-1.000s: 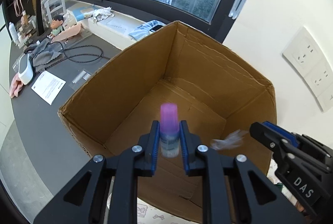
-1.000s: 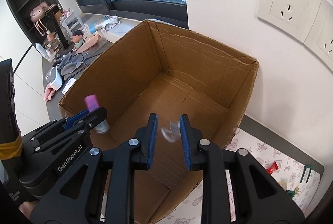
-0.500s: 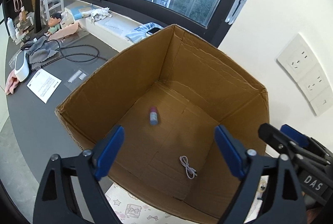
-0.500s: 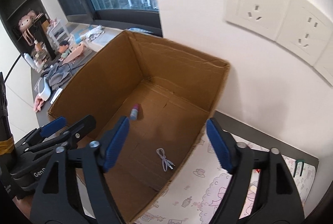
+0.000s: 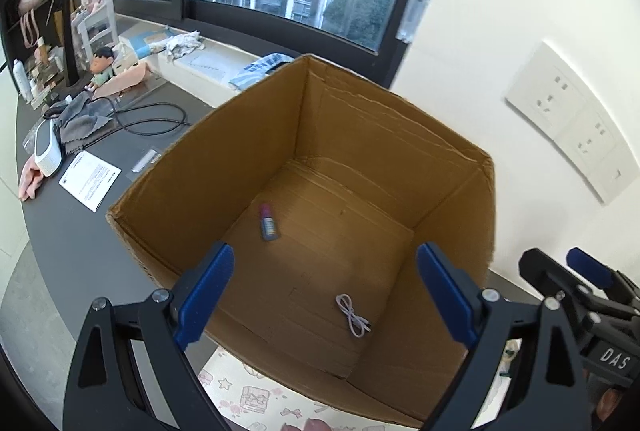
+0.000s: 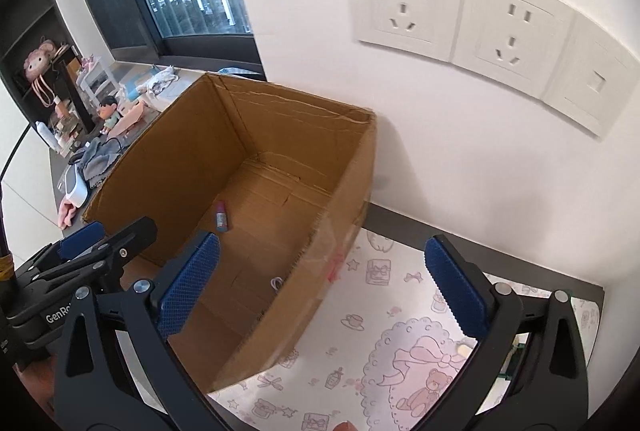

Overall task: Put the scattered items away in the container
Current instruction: 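Move both tools back over the mat toward the green stool and binder clip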

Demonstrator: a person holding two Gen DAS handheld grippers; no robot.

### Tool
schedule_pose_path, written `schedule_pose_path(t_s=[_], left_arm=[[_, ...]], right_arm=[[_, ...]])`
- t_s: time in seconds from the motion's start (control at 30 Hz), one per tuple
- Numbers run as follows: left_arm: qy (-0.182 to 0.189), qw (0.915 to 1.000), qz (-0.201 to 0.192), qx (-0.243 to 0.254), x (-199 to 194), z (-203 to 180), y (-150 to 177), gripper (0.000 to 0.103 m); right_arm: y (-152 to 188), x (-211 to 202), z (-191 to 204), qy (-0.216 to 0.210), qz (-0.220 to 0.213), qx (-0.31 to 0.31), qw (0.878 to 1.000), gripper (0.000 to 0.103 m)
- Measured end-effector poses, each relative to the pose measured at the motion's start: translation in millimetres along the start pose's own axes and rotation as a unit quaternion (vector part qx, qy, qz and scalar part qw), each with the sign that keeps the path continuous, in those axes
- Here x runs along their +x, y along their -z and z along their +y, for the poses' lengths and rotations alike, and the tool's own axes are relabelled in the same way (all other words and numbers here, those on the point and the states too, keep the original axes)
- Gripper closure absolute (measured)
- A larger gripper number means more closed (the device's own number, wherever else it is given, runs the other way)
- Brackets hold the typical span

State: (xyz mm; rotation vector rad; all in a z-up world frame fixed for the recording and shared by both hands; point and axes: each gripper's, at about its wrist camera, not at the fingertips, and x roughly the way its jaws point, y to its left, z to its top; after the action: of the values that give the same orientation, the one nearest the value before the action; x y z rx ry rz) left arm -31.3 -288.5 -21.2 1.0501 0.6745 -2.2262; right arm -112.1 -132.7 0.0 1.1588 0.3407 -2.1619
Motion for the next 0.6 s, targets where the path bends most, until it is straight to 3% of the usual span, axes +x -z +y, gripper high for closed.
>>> schedule_pose_path(t_s=[0.6], left_arm=[[0.046,0.9946,-0.005,0.093,-8,-101,17,0.011]], right_arm=[[27,-41,-82,0.034,-0.015,0.066,0.997,0.000]])
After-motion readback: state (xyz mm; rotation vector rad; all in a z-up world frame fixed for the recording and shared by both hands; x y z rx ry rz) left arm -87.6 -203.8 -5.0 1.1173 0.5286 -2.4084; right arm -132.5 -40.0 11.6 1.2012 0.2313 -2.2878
